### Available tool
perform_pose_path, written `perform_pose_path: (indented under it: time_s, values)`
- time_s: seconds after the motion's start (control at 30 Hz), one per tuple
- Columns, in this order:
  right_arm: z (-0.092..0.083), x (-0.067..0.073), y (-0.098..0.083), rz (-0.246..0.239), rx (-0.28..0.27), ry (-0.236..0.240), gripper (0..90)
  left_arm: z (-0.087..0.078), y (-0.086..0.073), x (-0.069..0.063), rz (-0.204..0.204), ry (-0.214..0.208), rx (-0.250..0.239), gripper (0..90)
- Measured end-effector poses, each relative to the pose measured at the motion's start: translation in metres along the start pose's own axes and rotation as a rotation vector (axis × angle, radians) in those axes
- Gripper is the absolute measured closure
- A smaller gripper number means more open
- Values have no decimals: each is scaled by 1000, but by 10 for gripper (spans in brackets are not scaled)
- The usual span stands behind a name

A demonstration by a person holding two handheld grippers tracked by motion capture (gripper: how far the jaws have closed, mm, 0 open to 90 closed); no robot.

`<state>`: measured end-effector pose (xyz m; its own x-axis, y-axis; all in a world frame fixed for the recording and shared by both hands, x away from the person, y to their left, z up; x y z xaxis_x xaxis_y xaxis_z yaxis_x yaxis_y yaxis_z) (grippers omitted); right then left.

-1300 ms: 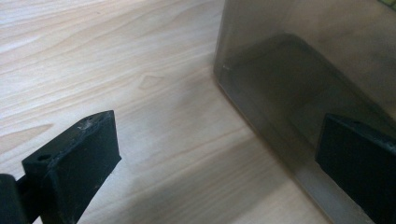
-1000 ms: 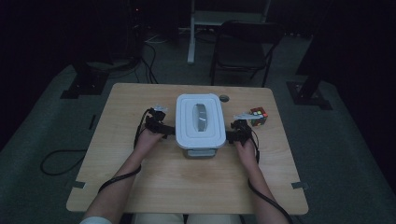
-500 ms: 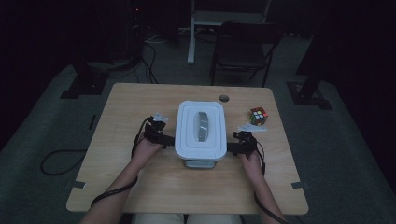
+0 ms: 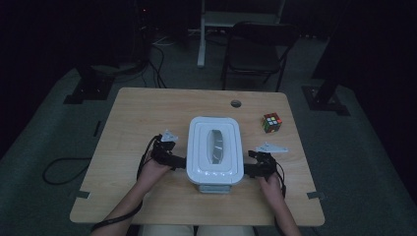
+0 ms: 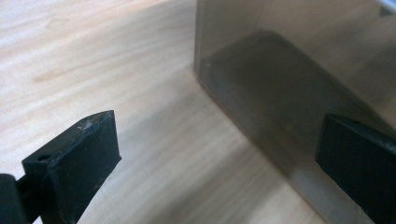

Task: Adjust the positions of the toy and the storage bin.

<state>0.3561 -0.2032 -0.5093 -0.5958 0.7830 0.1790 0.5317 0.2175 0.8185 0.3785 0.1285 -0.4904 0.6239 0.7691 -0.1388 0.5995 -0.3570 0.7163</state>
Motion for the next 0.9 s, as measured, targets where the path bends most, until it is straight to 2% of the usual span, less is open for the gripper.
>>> perform_pose_path:
  time_s: [0.4,0.6,0.67,0.73,0.8,0.9]
  values:
    - [-18,14,-15,-13,-6,25,223,-16,-16,-16,28,-30,4,5]
    - [-25,17,-20,-20,-11,6,208,-18,-22,-17,36,-65,0,4]
    - [-26,17,-20,-32,3,-1,159,-17,-27,-16,45,-67,4,4]
    - [-28,14,-20,-32,-3,0,132,-14,-32,-13,52,-59,12,4]
    - [-29,7,-19,-1,-6,-30,132,-13,-37,-9,51,-50,12,4]
    - [-33,-7,-17,41,-45,-52,130,-13,-42,-1,57,-48,-4,5]
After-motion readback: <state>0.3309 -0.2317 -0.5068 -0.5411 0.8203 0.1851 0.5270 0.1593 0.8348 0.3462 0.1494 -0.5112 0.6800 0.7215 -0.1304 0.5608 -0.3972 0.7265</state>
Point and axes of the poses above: each handheld gripper's, and its own axes: z roughly forward along the jaws, y roughly out of its top, x roughly to its left, the point moved 2 cm from there along z, roughly forward along the jaws, and after that the axes turned 2 degrees about -z, right-handed, at the moved point
